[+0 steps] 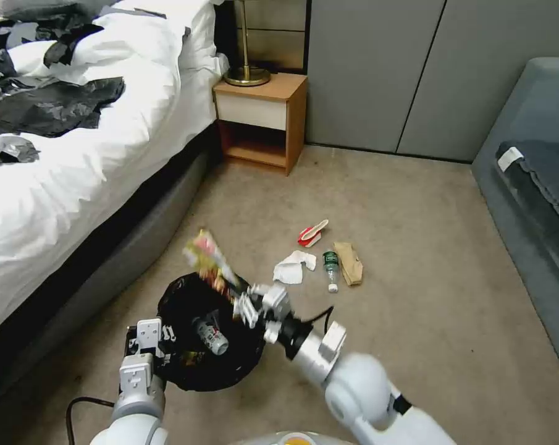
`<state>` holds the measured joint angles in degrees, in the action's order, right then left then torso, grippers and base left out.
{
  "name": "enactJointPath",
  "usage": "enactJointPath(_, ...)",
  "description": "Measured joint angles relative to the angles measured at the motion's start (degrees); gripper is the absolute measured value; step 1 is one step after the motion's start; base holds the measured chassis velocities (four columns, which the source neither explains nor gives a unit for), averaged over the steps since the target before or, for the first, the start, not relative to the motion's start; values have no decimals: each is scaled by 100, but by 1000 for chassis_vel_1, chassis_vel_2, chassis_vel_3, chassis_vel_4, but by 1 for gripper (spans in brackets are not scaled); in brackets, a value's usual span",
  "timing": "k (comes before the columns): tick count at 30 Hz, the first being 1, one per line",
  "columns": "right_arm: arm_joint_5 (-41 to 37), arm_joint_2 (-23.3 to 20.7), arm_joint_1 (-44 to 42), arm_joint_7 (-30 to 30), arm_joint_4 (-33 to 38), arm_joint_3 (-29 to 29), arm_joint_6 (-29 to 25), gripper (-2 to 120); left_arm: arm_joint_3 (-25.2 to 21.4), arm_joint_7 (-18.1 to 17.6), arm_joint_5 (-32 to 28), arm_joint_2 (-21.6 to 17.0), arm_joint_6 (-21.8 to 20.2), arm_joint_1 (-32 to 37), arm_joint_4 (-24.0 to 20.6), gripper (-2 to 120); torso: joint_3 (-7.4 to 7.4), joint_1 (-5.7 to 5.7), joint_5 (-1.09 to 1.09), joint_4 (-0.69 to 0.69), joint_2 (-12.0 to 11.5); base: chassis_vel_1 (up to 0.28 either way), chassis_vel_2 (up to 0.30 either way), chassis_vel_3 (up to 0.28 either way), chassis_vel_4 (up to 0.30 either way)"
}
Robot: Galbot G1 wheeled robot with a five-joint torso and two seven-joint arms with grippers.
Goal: Pick up the trash bin, then pick up the garbage from the floor and place it into the trash bin.
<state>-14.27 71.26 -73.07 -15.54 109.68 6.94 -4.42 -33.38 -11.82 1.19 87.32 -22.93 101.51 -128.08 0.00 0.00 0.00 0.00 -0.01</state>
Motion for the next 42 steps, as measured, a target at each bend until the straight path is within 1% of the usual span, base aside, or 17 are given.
enactJointPath(12, 152, 46, -97, 63, -524, 266, -51, 0, -8, 2, -27, -15, -7, 14, -47, 0, 0, 0, 0, 0, 0, 0, 0, 0, 0)
enactJointPath(14, 175, 48, -110, 97, -558, 304, -29, 9, 4, 2, -27, -12, -9, 5, -47, 0, 0, 0, 0, 0, 0, 0, 0, 0, 0)
enactJointPath(15, 175, 48, -110, 97, -558, 304, -29, 9, 4, 2, -27, -12, -9, 5, -47, 0, 0, 0, 0, 0, 0, 0, 0, 0, 0)
enactJointPath(18, 179, 52, -85, 122, -568, 307, -1, 26, 21, 3, -23, -8, -16, -3, -54, 0, 0, 0, 0, 0, 0, 0, 0, 0, 0)
enactJointPath(19, 179, 52, -85, 122, -568, 307, -1, 26, 21, 3, -23, -8, -16, -3, -54, 0, 0, 0, 0, 0, 0, 0, 0, 0, 0)
enactJointPath(22, 162, 51, -65, 147, -540, 300, 27, 39, 26, 2, -18, -2, -19, -5, -54, 0, 0, 0, 0, 0, 1, 0, 0, 0, 0)
enactJointPath(23, 162, 51, -65, 147, -540, 300, 27, 39, 26, 2, -18, -2, -19, -5, -54, 0, 0, 0, 0, 0, 1, 0, 0, 0, 0)
enactJointPath(26, 159, 35, -73, 182, -520, 301, 34, 54, 27, 3, -16, -2, -25, -12, -55, 0, 0, 0, 0, 0, 0, 0, 0, 0, 0)
enactJointPath(27, 157, 23, -75, 187, -506, 301, 40, 58, 27, 3, -16, -4, -30, -15, -55, 0, 0, 0, 0, 0, 0, 0, 0, 0, 0)
enactJointPath(28, 157, 23, -75, 187, -506, 301, 40, 58, 27, 3, -16, -4, -30, -15, -55, 0, 0, 0, 0, 0, 0, 0, 0, 0, 0)
enactJointPath(30, 144, -10, -71, 205, -473, 300, 50, 69, 24, 4, -15, -7, -43, -35, -54, 0, 0, 0, 0, 0, 0, 0, 0, 0, 0)
enactJointPath(31, 133, -31, -64, 221, -451, 299, 58, 72, 23, 4, -15, -8, -48, -42, -50, 0, 0, 0, 0, 0, 1, 0, 0, 0, 0)
enactJointPath(32, 133, -31, -64, 221, -451, 299, 58, 72, 23, 4, -15, -8, -48, -42, -50, 0, 0, 0, 0, 0, 1, 0, 0, 0, 0)
enactJointPath(35, 87, -149, -45, 263, -343, 299, 95, 87, 23, 8, -9, -10, -64, -61, -27, 0, 0, 0, 0, 0, 1, 0, 0, 0, 0)
enactJointPath(36, 87, -149, -45, 263, -343, 299, 95, 87, 23, 8, -9, -10, -64, -61, -27, 0, 0, 0, 0, 0, 1, 0, 0, 0, 0)
enactJointPath(39, 78, -365, -66, 327, -49, 229, 95, 98, 21, 12, -5, -18, -82, -77, -8, 0, 0, 0, 1, 0, 0, 0, 0, 0, 0)
enactJointPath(42, 78, -490, -84, 385, 221, 124, 85, 100, 16, 13, -5, -30, -85, -86, 18, 0, 0, 0, 0, 0, 1, 0, 0, 0, 0)
